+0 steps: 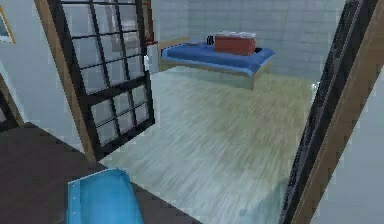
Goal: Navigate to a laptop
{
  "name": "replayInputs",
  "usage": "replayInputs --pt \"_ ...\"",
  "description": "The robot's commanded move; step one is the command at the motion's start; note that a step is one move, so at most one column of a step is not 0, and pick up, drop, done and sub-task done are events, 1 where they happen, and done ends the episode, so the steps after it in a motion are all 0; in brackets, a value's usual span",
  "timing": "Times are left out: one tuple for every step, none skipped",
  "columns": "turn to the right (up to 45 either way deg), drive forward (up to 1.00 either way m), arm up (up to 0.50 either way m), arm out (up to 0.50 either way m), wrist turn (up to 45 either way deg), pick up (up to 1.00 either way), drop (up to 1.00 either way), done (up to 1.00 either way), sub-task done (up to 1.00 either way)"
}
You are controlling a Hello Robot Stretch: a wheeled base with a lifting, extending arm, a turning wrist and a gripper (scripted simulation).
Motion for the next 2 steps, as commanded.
replayInputs --pt "0.0 0.70 0.00 0.00 0.0 0.00 0.00 0.00 0.00" --pt "21.0 0.00 0.00 0.00 0.0 0.00 0.00 0.00 0.00"
